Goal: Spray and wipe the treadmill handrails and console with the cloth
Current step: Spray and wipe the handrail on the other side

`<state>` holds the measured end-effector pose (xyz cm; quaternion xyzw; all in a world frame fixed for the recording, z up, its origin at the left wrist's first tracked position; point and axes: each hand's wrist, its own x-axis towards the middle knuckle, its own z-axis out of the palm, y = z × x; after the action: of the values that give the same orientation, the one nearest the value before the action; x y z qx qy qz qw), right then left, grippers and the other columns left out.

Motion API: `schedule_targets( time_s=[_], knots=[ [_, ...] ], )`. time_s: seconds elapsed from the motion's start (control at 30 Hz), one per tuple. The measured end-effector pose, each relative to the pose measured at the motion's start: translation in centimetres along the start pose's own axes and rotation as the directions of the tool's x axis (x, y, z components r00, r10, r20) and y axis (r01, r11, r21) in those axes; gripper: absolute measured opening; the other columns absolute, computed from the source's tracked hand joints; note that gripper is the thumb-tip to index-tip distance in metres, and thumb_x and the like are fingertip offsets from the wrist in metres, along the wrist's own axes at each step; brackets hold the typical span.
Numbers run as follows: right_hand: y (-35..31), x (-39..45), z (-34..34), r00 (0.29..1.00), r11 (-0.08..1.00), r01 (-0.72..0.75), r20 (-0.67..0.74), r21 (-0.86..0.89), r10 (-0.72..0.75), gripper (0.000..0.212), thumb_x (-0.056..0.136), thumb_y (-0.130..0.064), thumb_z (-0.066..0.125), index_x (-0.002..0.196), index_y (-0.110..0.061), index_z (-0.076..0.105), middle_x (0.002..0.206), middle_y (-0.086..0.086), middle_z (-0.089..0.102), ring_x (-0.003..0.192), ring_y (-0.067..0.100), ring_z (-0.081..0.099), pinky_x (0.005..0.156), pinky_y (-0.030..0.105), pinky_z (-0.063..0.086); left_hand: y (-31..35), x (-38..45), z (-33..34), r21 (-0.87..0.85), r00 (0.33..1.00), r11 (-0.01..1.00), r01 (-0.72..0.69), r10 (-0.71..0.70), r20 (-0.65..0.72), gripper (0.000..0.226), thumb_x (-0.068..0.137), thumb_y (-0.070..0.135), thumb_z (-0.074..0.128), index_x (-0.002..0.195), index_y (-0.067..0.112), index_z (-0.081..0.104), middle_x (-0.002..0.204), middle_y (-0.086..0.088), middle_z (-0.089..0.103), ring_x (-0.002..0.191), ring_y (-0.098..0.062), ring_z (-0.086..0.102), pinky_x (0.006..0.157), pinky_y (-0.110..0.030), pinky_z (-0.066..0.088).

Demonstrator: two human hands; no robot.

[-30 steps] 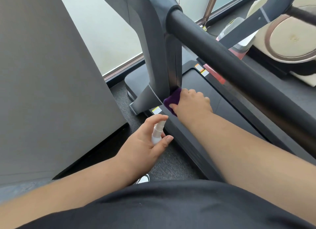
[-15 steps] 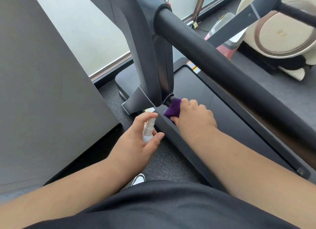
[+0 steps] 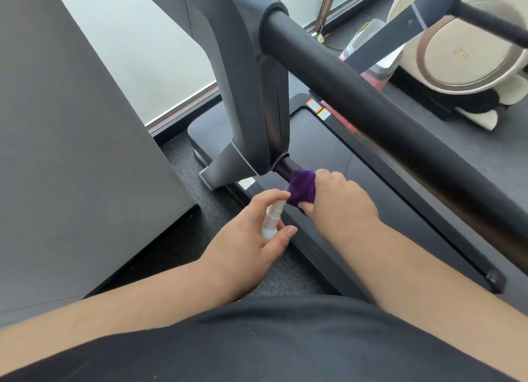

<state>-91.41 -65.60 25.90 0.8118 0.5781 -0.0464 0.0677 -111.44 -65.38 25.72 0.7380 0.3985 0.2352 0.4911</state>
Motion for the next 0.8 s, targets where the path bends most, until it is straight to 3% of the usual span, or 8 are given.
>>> schedule_targets(
  time_s=[0.1,0.2,0.4,0.57,0.8],
  knots=[
    [0.2,-0.8,0.3,1.0,0.998,-0.006,-0.028,-0.064,0.004,0.055,0.08,-0.067,0.064,0.099,-0.019,0.044,0.083,-0.001,0.044,0.078,0.028,0.063,0.056,0.033,0.039,-0.5,-0.4,-0.9,-0.008,1.0,1.0,-0.002,0.002,-0.005,0.043,0.083,0.06,0.054,0.12,0.069,0.033,0.091,0.018,0.061,0.074,-0.007,0.061,0.067,-0.017,0.045],
    [-1.2,0.4,0.5,0.998,0.993,-0.056,-0.025,-0.102,0.054,0.054,0.082,-0.066,0.062,0.102,-0.018,0.047,0.089,0.001,0.051,0.084,0.03,0.064,0.059,0.034,0.037,-1.1,-1.0,-2.2,0.001,1.0,1.0,0.017,-0.016,-0.026,0.044,0.082,0.062,0.054,0.12,0.07,0.034,0.091,0.017,0.062,0.071,-0.007,0.061,0.066,-0.023,0.047],
    [-5.2,5.1,1.0,0.994,0.995,-0.097,0.044,-0.027,0.098,0.046,0.088,-0.045,0.063,0.119,-0.014,0.049,0.116,0.007,0.057,0.107,0.033,0.058,0.071,0.038,0.035,-1.5,-1.9,-3.0,0.025,0.999,0.999,0.037,-0.036,-0.028,0.043,0.082,0.062,0.054,0.119,0.071,0.033,0.092,0.019,0.062,0.07,-0.005,0.06,0.066,-0.02,0.045],
    [-5.3,5.5,1.2,0.995,0.995,-0.1,-0.008,-0.003,0.1,0.064,0.078,-0.07,0.059,0.113,-0.017,0.053,0.108,0.004,0.059,0.103,0.033,0.059,0.07,0.039,0.031,-1.0,-2.4,-1.9,0.046,0.999,0.999,0.017,-0.018,0.041,0.044,0.082,0.061,0.054,0.118,0.072,0.031,0.09,0.018,0.061,0.074,-0.004,0.061,0.068,-0.024,0.046],
    [-1.1,-0.2,1.2,0.996,0.996,-0.081,-0.037,-0.026,0.08,0.048,0.09,-0.059,0.055,0.118,-0.021,0.046,0.111,0.005,0.057,0.101,0.032,0.058,0.07,0.04,0.033,1.4,-2.8,1.9,0.015,0.985,0.994,-0.11,0.107,0.133,0.047,0.083,0.058,0.057,0.12,0.072,0.031,0.091,0.019,0.062,0.073,-0.006,0.061,0.065,-0.011,0.043]
  ],
)
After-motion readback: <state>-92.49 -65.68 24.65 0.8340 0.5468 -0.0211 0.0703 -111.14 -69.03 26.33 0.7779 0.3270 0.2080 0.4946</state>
